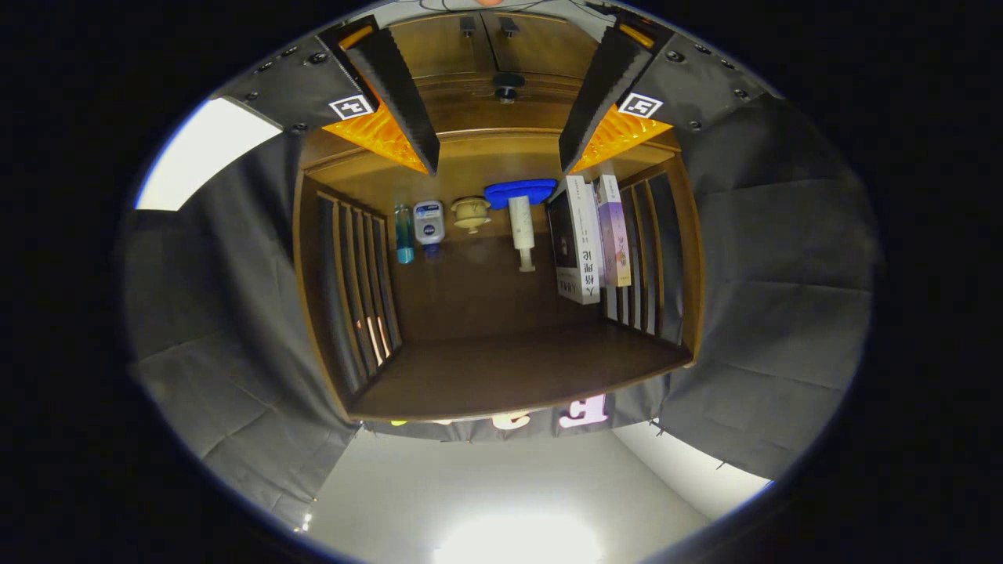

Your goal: Pull open the drawer, take out the items inside it, and place them on the countertop above the cabinet.

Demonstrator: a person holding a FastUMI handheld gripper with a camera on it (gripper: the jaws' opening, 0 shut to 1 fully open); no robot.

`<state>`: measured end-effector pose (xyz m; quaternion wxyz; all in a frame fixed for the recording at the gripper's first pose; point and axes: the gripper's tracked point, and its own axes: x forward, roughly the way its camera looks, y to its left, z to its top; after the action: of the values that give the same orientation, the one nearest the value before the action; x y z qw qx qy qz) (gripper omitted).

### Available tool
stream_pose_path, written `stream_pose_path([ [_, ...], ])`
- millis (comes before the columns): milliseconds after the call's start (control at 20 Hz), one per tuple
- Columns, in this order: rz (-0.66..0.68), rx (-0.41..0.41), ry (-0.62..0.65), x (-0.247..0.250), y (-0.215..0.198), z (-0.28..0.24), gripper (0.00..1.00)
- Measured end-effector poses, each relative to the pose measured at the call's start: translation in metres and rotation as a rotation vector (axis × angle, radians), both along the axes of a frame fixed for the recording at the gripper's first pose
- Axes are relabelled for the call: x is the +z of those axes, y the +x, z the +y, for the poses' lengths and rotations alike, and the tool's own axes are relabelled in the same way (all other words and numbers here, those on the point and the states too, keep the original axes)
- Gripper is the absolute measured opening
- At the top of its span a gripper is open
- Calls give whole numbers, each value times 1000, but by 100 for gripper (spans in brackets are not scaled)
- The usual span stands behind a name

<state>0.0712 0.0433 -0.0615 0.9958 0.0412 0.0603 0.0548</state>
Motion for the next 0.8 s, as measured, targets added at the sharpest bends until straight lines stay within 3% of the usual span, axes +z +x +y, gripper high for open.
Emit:
stream_pose_path([
  [550,197,29,-24,-111,51,14,98],
  [800,261,34,-80,-146,56,14,98],
])
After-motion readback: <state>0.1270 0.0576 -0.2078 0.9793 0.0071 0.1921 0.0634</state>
